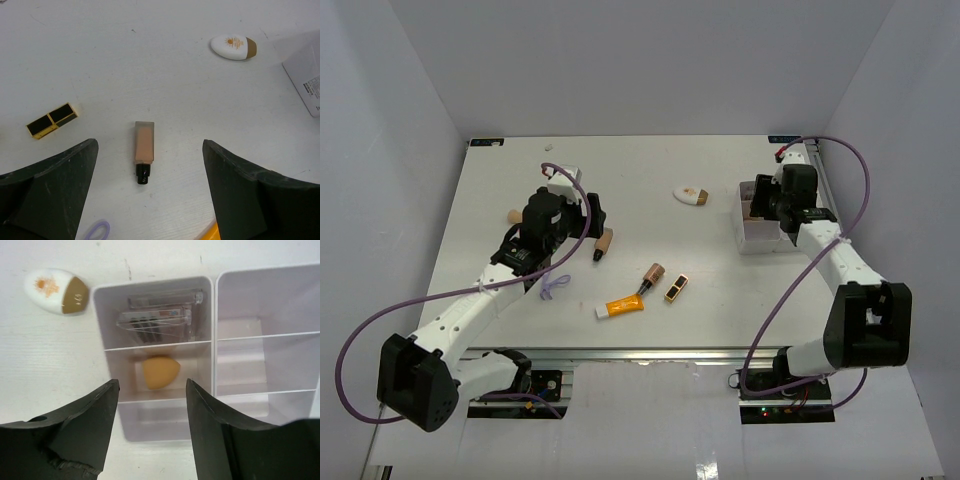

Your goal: Organize the makeup

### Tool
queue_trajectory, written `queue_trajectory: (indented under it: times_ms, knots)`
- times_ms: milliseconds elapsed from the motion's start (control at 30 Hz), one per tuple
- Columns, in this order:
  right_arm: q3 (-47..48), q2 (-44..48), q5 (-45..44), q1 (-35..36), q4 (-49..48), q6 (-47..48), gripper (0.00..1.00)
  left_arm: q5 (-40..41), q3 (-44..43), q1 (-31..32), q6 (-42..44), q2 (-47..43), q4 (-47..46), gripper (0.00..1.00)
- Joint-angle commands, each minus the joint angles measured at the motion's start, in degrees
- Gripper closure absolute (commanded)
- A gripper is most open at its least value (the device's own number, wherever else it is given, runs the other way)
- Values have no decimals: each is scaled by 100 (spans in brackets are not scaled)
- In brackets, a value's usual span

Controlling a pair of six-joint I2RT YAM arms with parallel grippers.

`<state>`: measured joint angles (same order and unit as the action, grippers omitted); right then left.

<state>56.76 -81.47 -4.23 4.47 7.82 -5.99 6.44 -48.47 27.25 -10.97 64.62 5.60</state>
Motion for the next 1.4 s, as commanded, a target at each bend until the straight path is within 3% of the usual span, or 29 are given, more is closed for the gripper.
queue_trajectory:
  times_ms: [0,133,167,200,267,467,600,1067,1233,1367]
  knots:
    - [76,817,1827,-37,289,1098,38,-104,36,-120,-115,101,-6,11]
    - [40,1243,4094,-51,890,2805,39,-232,-35,-445,-348,280,58,39]
    - [-258,1479,5281,-51,941,3182,38,-336,-73,-767,-648,454,85,55]
    - [-432,1614,5904,-54,996,3427,38,-399,-114,-1008,-880,592,110,63]
    - [-518,1680,6041,-60,1092,3598,38,-373,-199,-1374,-1323,845,203,64]
    - [-559,1729,6264,-60,1124,3477,38,687,-946,-2299,-3024,1974,1205,49]
    - [-557,1771,6247,-60,1149,3403,38,618,-1387,-2988,-3747,2750,1754,48]
    - [-543,1861,6159,-124,1214,3427,38,1206,-2891,-3224,-3738,4498,1903,50]
    - [-547,1828,6145,-179,1214,3420,38,1255,-3165,-3323,-3675,4864,1962,57]
    - [-552,1786,6130,-201,1216,3420,38,1072,-3116,-3373,-3634,4885,1942,82]
